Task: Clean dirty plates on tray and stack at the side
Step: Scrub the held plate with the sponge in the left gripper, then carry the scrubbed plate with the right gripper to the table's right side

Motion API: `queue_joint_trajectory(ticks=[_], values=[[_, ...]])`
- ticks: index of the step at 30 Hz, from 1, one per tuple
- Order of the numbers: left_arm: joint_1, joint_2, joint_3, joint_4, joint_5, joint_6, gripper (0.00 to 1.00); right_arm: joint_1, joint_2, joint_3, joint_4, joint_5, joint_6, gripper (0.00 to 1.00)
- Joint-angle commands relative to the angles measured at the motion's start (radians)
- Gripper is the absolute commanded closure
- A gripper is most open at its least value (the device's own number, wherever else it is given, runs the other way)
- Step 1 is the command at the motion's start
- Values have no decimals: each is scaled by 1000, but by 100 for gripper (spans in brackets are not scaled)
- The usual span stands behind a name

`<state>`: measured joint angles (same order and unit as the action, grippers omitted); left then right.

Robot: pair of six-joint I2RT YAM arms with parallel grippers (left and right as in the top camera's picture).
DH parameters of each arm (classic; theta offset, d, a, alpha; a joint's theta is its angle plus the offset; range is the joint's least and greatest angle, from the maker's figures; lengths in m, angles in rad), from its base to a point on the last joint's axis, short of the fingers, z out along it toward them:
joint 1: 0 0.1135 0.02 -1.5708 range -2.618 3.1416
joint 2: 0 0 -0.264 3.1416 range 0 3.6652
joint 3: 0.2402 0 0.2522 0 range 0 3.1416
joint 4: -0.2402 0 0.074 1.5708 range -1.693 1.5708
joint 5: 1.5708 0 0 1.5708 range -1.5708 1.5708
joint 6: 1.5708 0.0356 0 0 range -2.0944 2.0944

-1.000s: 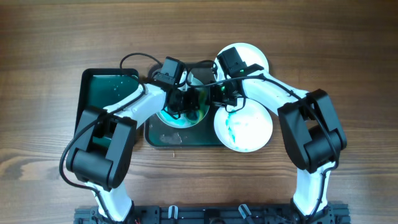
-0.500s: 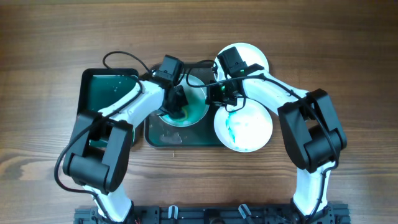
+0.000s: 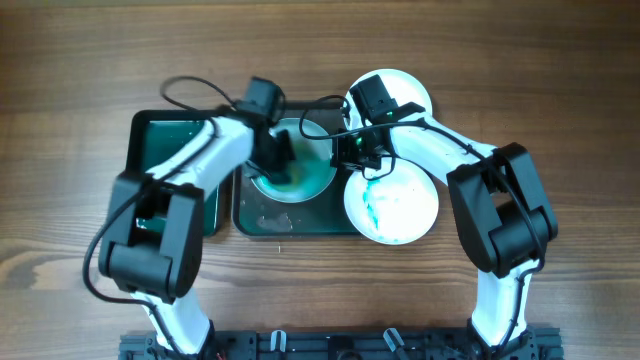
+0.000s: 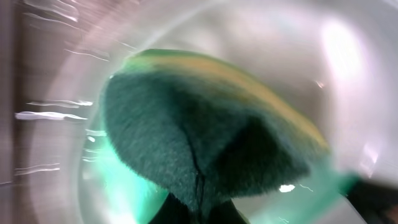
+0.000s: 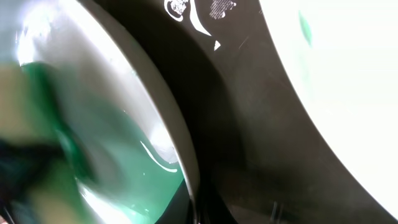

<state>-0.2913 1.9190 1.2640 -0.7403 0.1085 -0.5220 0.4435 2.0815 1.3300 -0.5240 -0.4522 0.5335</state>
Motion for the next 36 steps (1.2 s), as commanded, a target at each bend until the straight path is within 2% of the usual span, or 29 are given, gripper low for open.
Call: queue_joint_trajectory(ticks=[1, 5, 8, 16, 27, 29, 32, 36], values=[[37, -19, 188, -175, -211, -16, 96, 2, 24, -10, -4, 3, -8, 96], [71, -21, 345, -421, -211, -13, 96, 18, -14, -6, -15, 84, -11, 96], [114, -27, 391, -496, -211, -8, 96, 64, -95, -5, -29, 237, -11, 96], [200, -36, 392, -500, -211, 20, 96, 287, -338, -5, -105, 987, -24, 96], [198, -36, 392, -479, -211, 19, 96, 591, -356, -5, -96, 1855, -223, 96], [198, -36, 392, -479, -211, 19, 96, 628, -356, -5, -84, 1960, -223, 96], [198, -36, 392, -479, -211, 19, 96, 656, -356, -5, -42, 1973, -297, 96], [198, -36, 392, -479, -211, 19, 96, 659, -356, -5, -26, 1973, -317, 95]])
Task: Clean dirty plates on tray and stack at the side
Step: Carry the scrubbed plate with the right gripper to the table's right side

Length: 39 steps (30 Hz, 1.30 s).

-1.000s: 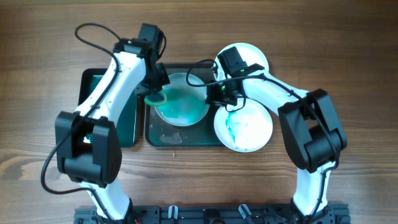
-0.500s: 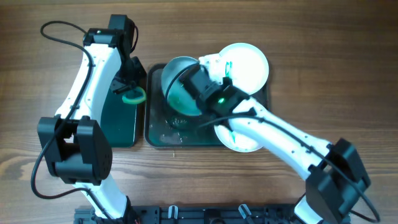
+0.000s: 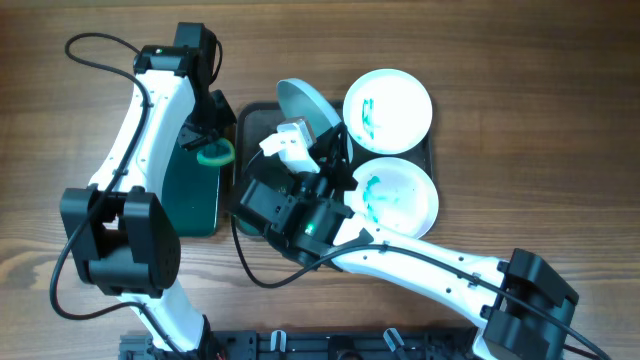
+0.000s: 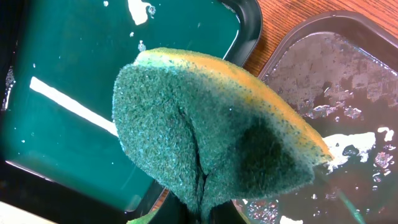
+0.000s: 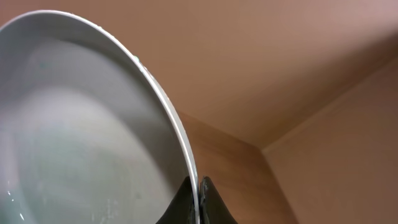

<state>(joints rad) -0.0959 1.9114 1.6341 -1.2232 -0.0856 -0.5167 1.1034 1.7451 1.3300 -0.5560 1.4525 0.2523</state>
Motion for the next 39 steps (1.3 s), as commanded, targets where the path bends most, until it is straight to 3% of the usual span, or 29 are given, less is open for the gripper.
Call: queue_joint_trajectory(ticks=[1, 4, 7, 12, 15, 19, 22, 24, 26, 29, 36, 37, 38, 39], values=[[3, -28, 22, 4, -16, 14, 96, -1, -19, -5, 6, 69, -36, 96], [3, -28, 22, 4, -17, 14, 96, -2, -19, -5, 26, 31, -35, 96], [3, -28, 22, 4, -17, 11, 96, -26, -19, -5, 16, -179, -40, 96], [2, -28, 22, 3, -16, 11, 96, -188, -31, -5, -38, -855, 84, 96], [-11, -28, 22, 4, -8, 6, 96, -383, -83, -5, -49, -1274, 117, 96], [-63, -28, 21, 3, 7, -60, 96, -842, -210, -5, -169, -1754, 142, 96], [-119, -28, 21, 5, 10, -69, 96, -1151, -233, -5, -296, -1794, 116, 96], [-170, -28, 21, 9, 10, -69, 96, -1372, -217, -31, -356, -1712, 74, 96], [-220, -28, 21, 27, 10, -69, 96, -1500, -198, -109, -297, -1652, 113, 96], [-276, -28, 21, 74, 10, -69, 96, -1568, -177, -254, -149, -1575, 176, 96], [-293, -28, 21, 113, 10, -69, 96, -1553, -177, -519, 101, -1455, 200, 96], [-293, -28, 21, 113, 10, -68, 96, -1553, -177, -523, 103, -1452, 200, 88], [-293, -28, 21, 113, 10, -68, 96, -1551, -178, -522, 101, -1459, 195, 62], [-293, -28, 21, 113, 10, -68, 96, -1551, -178, -510, 80, -1487, 193, 52]])
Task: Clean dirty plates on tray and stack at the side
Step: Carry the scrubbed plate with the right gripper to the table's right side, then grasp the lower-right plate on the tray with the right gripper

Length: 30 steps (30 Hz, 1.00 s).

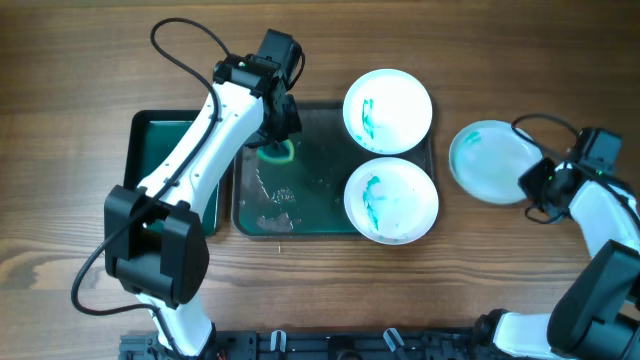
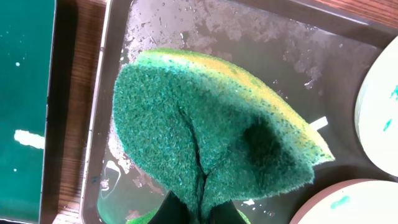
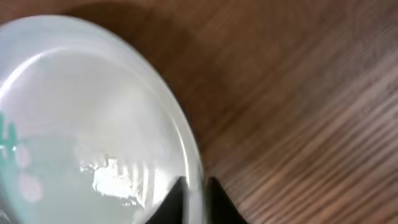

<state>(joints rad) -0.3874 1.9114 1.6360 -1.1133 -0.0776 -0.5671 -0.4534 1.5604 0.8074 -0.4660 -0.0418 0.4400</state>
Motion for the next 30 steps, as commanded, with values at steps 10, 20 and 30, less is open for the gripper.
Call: queue_joint_trajectory(ticks=[10, 20, 30], values=[[-2, -28, 19, 10, 2, -18, 96, 284, -10, 207, -451, -386, -230, 54], [-2, -28, 19, 10, 2, -17, 96, 491, -8, 68, -406, -194, -257, 67], [-2, -28, 19, 10, 2, -17, 96, 559, -8, 53, -397, -135, -203, 73]])
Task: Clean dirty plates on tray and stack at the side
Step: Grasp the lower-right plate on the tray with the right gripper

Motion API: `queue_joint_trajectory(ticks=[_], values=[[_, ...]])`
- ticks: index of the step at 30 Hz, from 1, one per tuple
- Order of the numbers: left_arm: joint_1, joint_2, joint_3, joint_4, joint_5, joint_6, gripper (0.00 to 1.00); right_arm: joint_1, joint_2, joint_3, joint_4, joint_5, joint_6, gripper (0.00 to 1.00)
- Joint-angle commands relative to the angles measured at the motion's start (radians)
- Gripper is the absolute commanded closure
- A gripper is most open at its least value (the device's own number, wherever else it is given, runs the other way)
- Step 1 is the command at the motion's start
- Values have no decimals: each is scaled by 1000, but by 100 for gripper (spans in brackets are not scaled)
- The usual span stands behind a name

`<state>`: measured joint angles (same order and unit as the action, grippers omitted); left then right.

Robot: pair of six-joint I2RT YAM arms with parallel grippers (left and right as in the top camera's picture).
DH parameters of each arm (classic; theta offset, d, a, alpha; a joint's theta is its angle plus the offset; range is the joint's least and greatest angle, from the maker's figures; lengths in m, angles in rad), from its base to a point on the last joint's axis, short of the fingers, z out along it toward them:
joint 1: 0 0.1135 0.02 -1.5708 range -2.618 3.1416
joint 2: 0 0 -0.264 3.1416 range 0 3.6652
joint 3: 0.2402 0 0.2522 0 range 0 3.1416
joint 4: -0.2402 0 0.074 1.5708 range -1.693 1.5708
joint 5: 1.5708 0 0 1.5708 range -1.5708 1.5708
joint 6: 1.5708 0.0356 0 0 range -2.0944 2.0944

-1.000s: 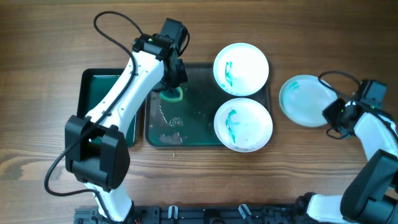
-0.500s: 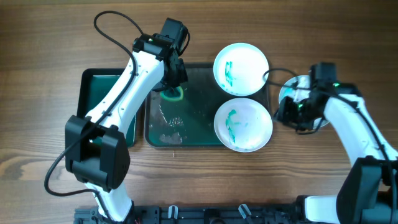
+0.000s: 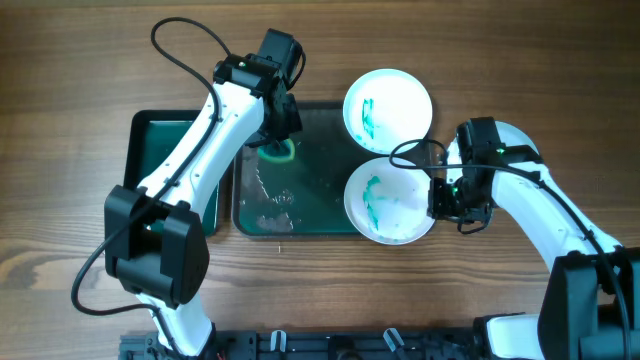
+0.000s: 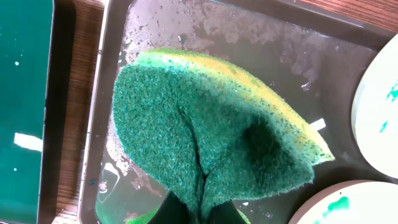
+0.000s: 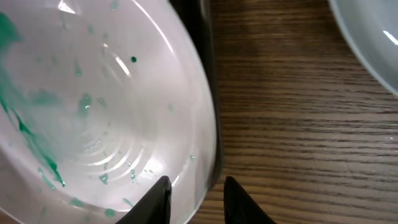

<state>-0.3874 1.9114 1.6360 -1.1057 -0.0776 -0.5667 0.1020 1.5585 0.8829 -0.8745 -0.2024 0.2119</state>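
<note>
Two white plates smeared green lie on the dark tray (image 3: 300, 215): a far plate (image 3: 388, 110) and a near plate (image 3: 390, 200). My right gripper (image 5: 199, 194) is open, its fingers astride the right rim of the near plate (image 5: 93, 99) and the tray's edge. In the overhead view the right gripper (image 3: 447, 205) sits at that rim. A cleaner plate (image 5: 373, 37) rests on the wood to the right. My left gripper (image 4: 200, 208) is shut on a green and yellow sponge (image 4: 211, 137), held over the tray's wet left part; overhead it is the left gripper (image 3: 278, 135).
A green basin of water (image 3: 160, 150) stands left of the tray. Puddles and foam spot the tray floor (image 4: 298, 56). Bare wooden table (image 5: 311, 143) lies to the right of the tray.
My right gripper has let go of the cleaned plate on the table at the right. It now stands open at the near dirty plate's right rim. The left arm and sponge have not moved.
The sponge was against a plate in the tray while my right gripper held that plate's rim. Then the sponge was at the basin's edge and the plate was raised. Then the plate lay on the table at the right, the sponge over the tray. Now my right gripper is at the near plate.
</note>
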Motion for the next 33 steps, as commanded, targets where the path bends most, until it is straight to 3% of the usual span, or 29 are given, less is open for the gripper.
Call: queue_joint_trajectory(ticks=[1, 8, 13, 16, 19, 23, 26, 29, 33], values=[[-2, -28, 19, 3, 2, -18, 96, 3, -6, -32, 23, 22, 25, 73], [-2, -28, 19, 3, 2, -18, 96, 3, -7, -53, 72, -35, 32, 96], [-2, -28, 19, 3, 2, -18, 96, 89, -50, -21, 34, -61, 74, 96], [-2, -28, 19, 3, 2, -18, 96, 235, -70, 14, 97, -46, 245, 96], [-2, -28, 19, 3, 2, -18, 96, 367, -68, 37, 228, 90, 495, 96], [-2, -28, 19, 4, 2, -18, 96, 453, 21, 37, 436, 143, 604, 96], [-2, -28, 19, 11, 2, -38, 96, 501, 123, 55, 548, 97, 594, 96], [-2, -27, 19, 11, 14, -72, 96, 507, 193, 120, 532, 63, 519, 96], [-2, -26, 19, 6, 16, -71, 96, 507, 270, 185, 518, 45, 522, 96]])
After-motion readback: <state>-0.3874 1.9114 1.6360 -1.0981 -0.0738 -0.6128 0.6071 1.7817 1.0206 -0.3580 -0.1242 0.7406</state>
